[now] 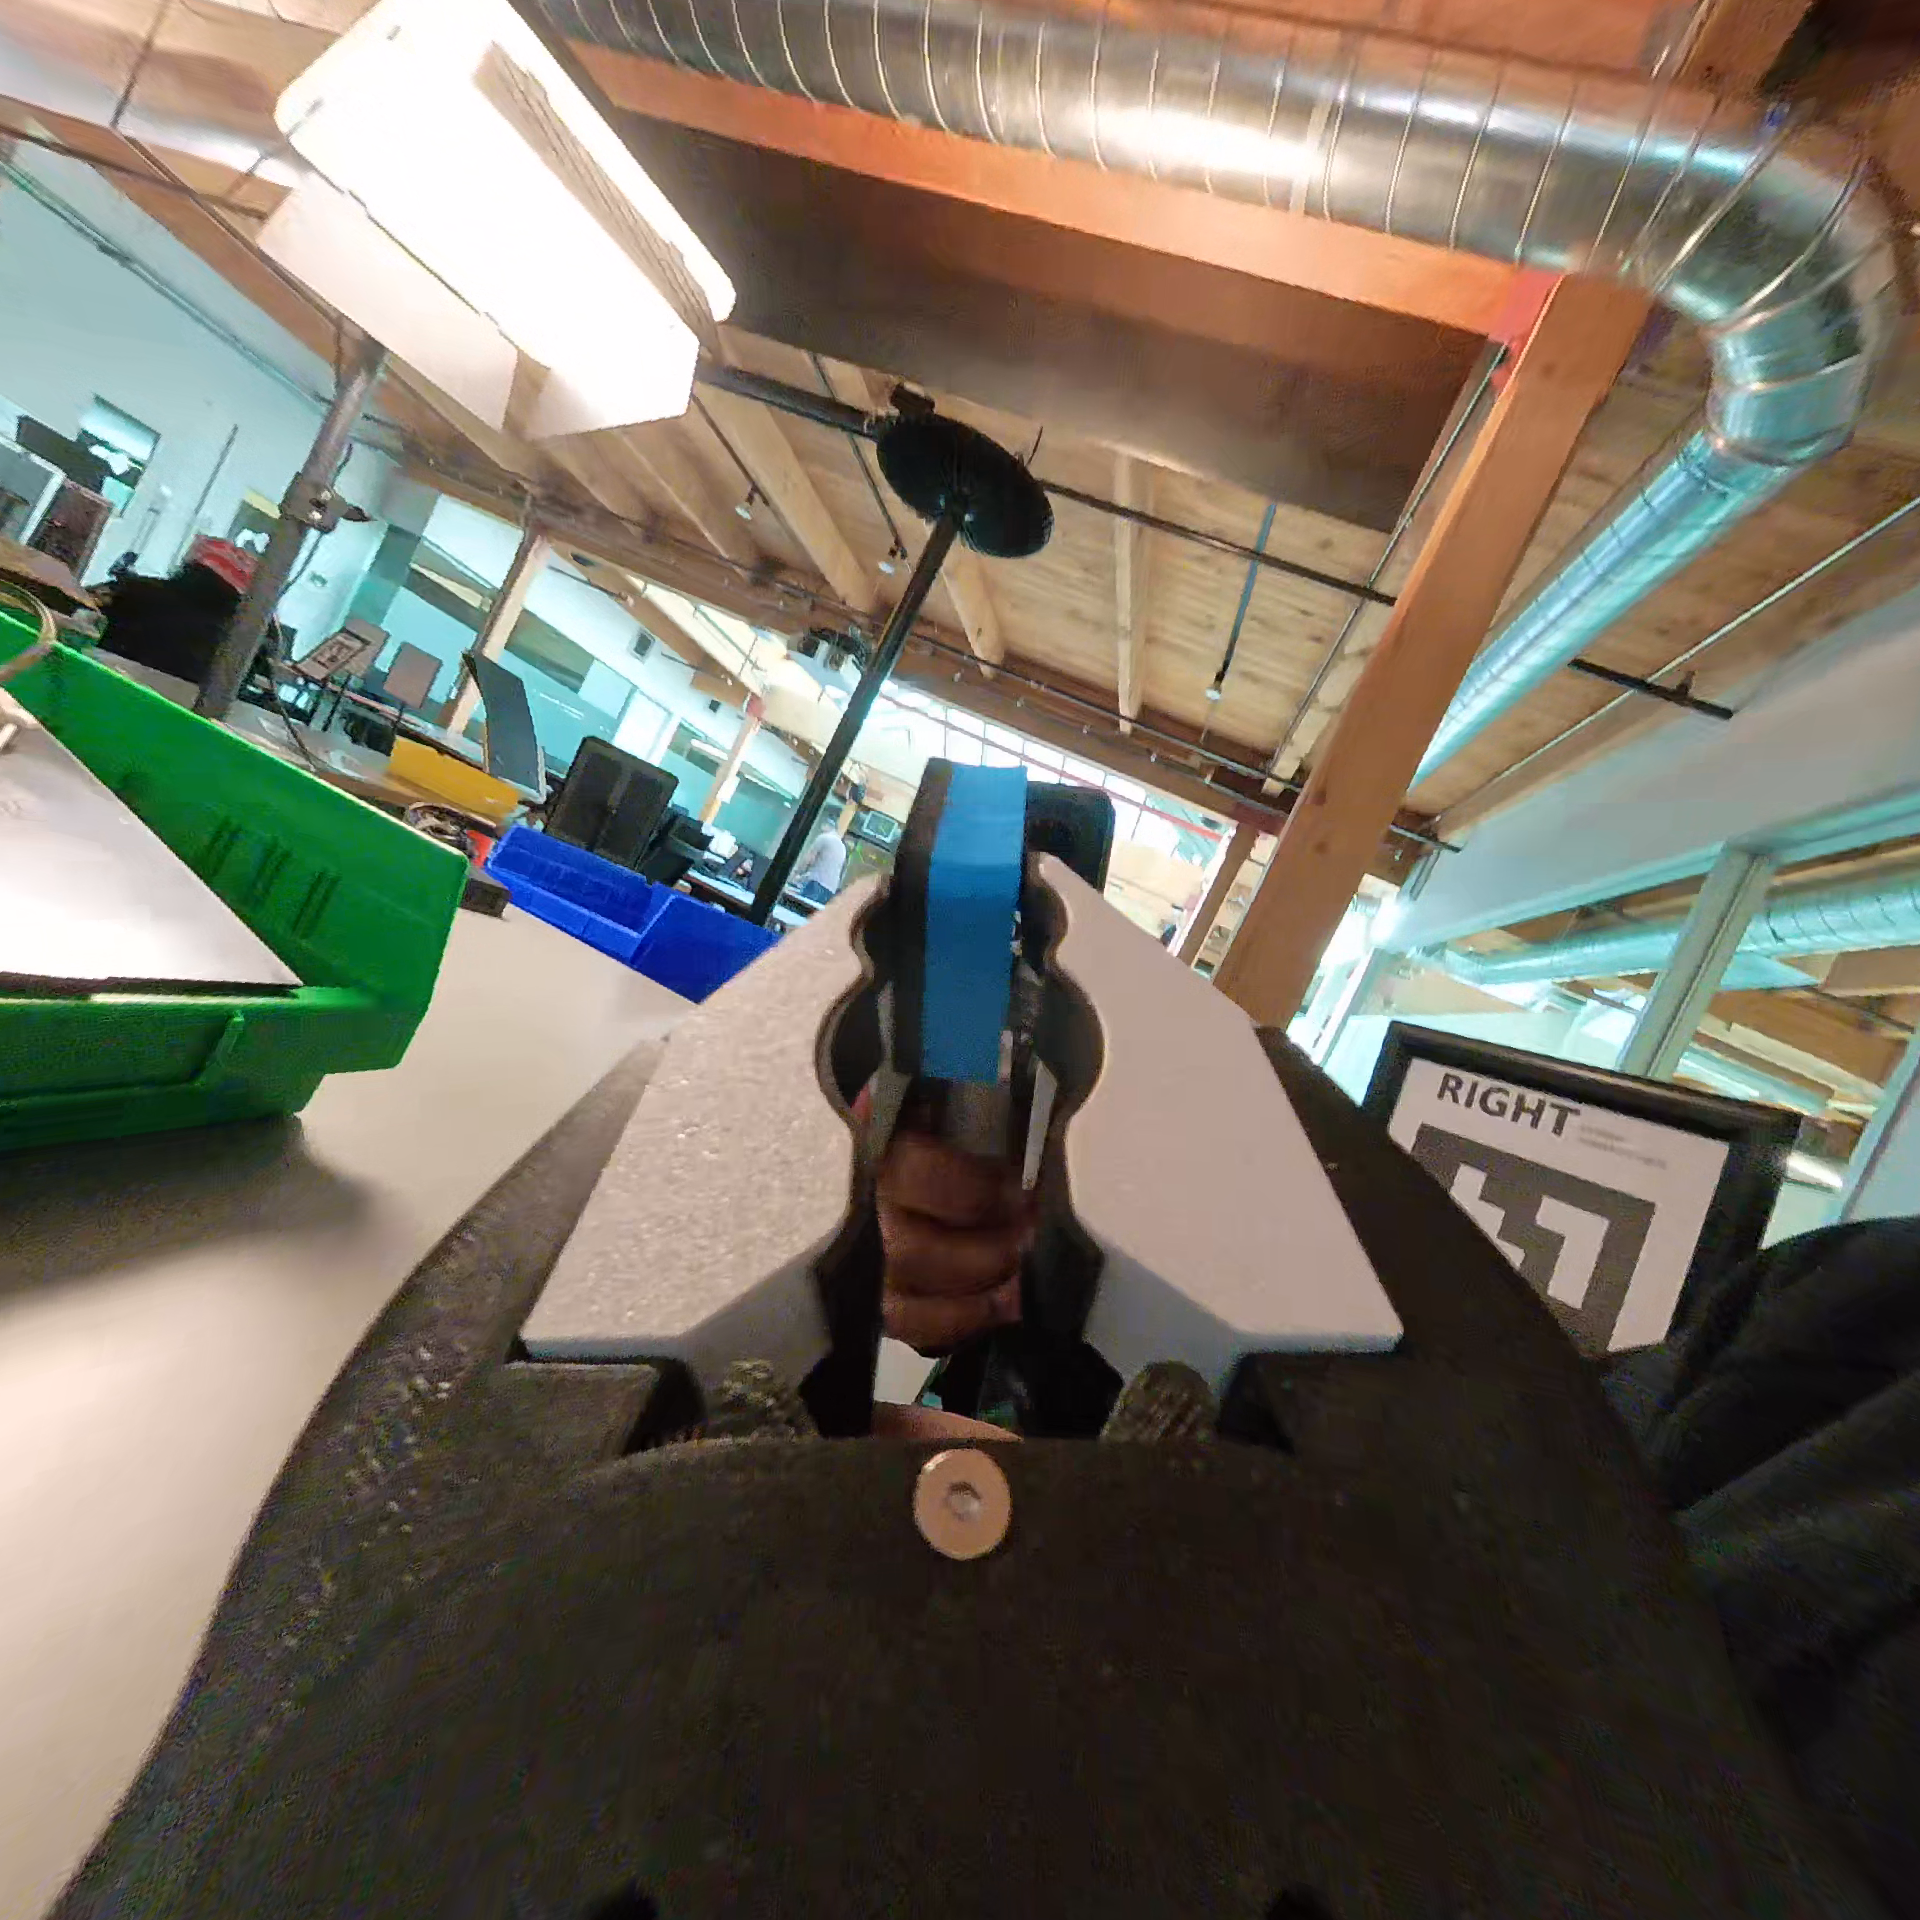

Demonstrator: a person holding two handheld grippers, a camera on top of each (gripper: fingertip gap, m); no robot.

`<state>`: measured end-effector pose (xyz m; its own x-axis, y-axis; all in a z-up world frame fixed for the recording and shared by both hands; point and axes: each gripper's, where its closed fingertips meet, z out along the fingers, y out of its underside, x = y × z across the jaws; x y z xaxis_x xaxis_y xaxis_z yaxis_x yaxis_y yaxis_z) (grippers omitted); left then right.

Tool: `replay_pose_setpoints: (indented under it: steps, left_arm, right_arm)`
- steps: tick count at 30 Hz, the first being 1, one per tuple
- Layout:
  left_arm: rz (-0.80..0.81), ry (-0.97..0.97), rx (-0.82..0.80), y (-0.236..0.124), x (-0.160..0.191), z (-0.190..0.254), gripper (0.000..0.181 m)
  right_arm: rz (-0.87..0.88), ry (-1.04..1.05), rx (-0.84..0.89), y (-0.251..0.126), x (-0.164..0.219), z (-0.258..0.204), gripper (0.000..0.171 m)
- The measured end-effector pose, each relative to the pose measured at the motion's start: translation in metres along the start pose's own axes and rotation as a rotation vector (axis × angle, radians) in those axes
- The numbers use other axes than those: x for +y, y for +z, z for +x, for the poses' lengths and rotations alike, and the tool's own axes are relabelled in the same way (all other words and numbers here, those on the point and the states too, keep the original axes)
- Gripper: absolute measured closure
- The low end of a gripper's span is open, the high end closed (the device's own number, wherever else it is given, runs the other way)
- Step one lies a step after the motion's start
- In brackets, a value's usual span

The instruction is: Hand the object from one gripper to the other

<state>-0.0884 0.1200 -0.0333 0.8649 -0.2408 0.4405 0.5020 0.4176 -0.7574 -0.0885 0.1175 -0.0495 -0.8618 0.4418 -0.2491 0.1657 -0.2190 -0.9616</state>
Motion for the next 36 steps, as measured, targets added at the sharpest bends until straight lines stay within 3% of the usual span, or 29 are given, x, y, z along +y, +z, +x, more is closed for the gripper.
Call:
replay_pose_setpoints:
  steps: [1, 3, 4, 5, 7, 9, 11, 12, 14, 15, 18, 19, 20, 21, 22, 23, 24, 26, 27, 29, 31, 33, 34, 36]
  left_arm:
    - [-0.009, -0.007, 0.001, 0.0, 0.001, 0.0, 0.155]
    - [-0.024, -0.035, 0.03, -0.001, -0.003, 0.0, 0.13]
    - [-0.053, -0.032, 0.035, -0.001, -0.002, -0.001, 0.13]
    - [-0.099, -0.006, 0.036, -0.001, 0.002, -0.001, 0.147]
    - [-0.155, 0.081, 0.046, -0.001, 0.008, 0.004, 0.157]
    - [-0.058, 0.115, -0.001, 0.0, -0.005, 0.003, 0.159]
    - [0.032, 0.004, 0.053, -0.001, -0.015, 0.006, 0.159]
    - [0.035, -0.038, 0.071, 0.0, -0.013, 0.005, 0.159]
    - [-0.015, -0.032, 0.072, 0.006, 0.0, 0.003, 0.158]
    - [-0.036, -0.032, 0.096, 0.008, 0.003, 0.005, 0.156]
    - [-0.115, -0.069, 0.158, 0.013, 0.007, 0.008, 0.12]
    - [-0.174, -0.053, 0.174, 0.015, 0.013, 0.01, 0.119]
    - [-0.253, -0.026, 0.182, 0.017, 0.024, 0.011, 0.125]
    - [-0.353, 0.016, 0.204, 0.017, 0.04, 0.014, 0.147]
    - [-0.38, 0.058, 0.216, 0.017, 0.045, 0.016, 0.155]
    - [-0.34, 0.085, 0.205, 0.021, 0.042, 0.015, 0.158]
    - [-0.271, 0.072, 0.2, 0.026, 0.034, 0.015, 0.158]
    - [-0.165, -0.063, 0.27, 0.032, 0.022, 0.023, 0.159]
    - [-0.167, -0.11, 0.286, 0.037, 0.025, 0.022, 0.159]
    - [-0.236, -0.119, 0.296, 0.044, 0.042, 0.02, 0.158]
    - [-0.246, -0.156, 0.331, 0.046, 0.045, 0.02, 0.151]
    - [-0.243, -0.198, 0.337, 0.048, 0.043, 0.016, 0.125]
    - [-0.256, -0.191, 0.339, 0.048, 0.043, 0.015, 0.125]
    - [-0.323, -0.115, 0.377, 0.046, 0.05, 0.021, 0.153]
  right_arm:
    - [-0.01, -0.004, 0.002, 0.0, 0.0, -0.001, 0.148]
    - [-0.055, -0.027, 0.011, -0.003, 0.003, -0.002, 0.148]
    - [-0.071, -0.048, 0.016, -0.006, 0.004, -0.003, 0.149]
    - [-0.085, -0.06, 0.019, -0.009, 0.004, -0.004, 0.149]
    - [-0.091, -0.072, 0.027, -0.013, 0.003, -0.005, 0.146]
    - [-0.013, -0.046, 0.07, -0.015, -0.008, 0.0, 0.109]
    - [0.028, 0.016, 0.046, -0.015, -0.01, -0.002, 0.099]
    - [0.03, 0.023, 0.04, -0.013, -0.008, -0.004, 0.103]
    - [0.01, -0.014, 0.072, -0.01, -0.002, -0.005, 0.143]
    - [-0.012, -0.036, 0.102, -0.011, 0.001, -0.003, 0.149]
    - [-0.085, -0.065, 0.117, -0.019, 0.009, -0.009, 0.149]
    - [-0.112, -0.08, 0.125, -0.022, 0.012, -0.011, 0.149]
    - [-0.139, -0.09, 0.136, -0.025, 0.016, -0.013, 0.149]
    - [-0.158, -0.099, 0.16, -0.028, 0.018, -0.012, 0.149]
    - [-0.155, -0.104, 0.186, -0.032, 0.017, -0.01, 0.145]
    - [-0.115, -0.099, 0.219, -0.035, 0.011, -0.007, 0.135]
    - [-0.067, -0.081, 0.242, -0.039, 0.004, -0.005, 0.113]
    - [-0.016, -0.033, 0.248, -0.045, 0.0, -0.005, 0.105]
    - [-0.011, -0.032, 0.265, -0.048, 0.002, -0.005, 0.113]
    - [-0.008, -0.071, 0.297, -0.053, 0.003, -0.006, 0.147]
    - [-0.025, -0.075, 0.323, -0.057, 0.005, -0.005, 0.149]
    - [-0.053, -0.076, 0.326, -0.059, 0.009, -0.008, 0.149]
    - [-0.078, -0.076, 0.328, -0.059, 0.014, -0.01, 0.149]
    - [-0.131, -0.095, 0.361, -0.061, 0.021, -0.008, 0.148]
